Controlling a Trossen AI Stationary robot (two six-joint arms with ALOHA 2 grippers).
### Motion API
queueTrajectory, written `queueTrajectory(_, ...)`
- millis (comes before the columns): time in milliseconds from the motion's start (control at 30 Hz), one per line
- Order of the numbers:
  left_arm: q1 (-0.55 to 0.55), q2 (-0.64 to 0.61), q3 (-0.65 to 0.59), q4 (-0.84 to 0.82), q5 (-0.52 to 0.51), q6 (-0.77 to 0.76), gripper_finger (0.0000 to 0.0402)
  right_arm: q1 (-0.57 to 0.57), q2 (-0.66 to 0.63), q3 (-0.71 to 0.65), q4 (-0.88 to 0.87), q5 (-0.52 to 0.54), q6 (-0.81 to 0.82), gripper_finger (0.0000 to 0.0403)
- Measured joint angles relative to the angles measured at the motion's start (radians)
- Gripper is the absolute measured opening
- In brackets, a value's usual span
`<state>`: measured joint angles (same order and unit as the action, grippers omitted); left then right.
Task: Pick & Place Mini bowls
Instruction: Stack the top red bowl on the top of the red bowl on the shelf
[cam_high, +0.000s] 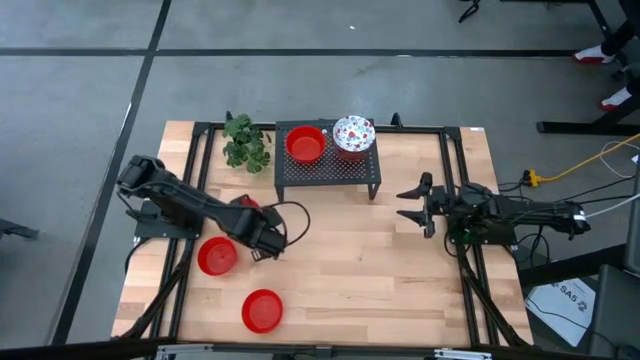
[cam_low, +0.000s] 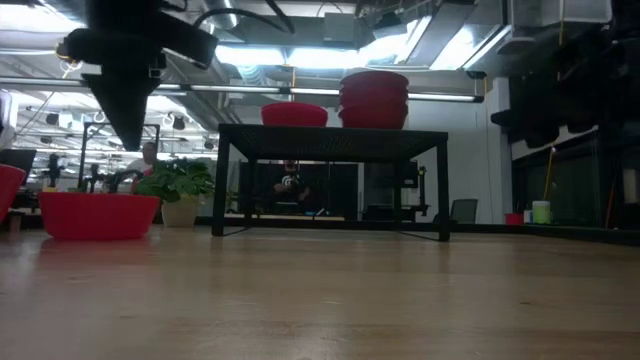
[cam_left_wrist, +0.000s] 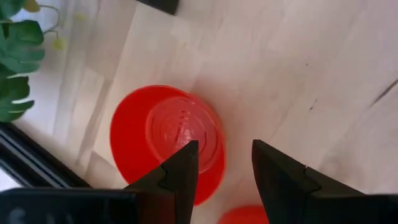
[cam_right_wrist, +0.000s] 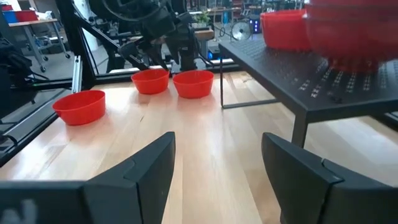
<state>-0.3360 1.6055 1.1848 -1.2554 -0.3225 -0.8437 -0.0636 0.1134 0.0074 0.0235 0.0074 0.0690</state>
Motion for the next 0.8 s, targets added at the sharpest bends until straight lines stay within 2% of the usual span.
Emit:
queueTrajectory(333,-0.097,-0.088,-0.14,0.058,-0.054,-0.218,0.0143,0.0,0.031,0.0,0.0,0.0,0.002,0.0236)
queueTrajectory(567,-0.128,-0.145,-0.241,0.23,-0.051,-0.121,0.0143,0.0,0.031,0.0,0.0,0.0,0.009,0.0236)
queueTrajectory(800,-0.126,-0.152,-0.315,0.241,-0.052,-0.111,0.0143,0.0,0.031,0.0,0.0,0.0,0.039,0.0236)
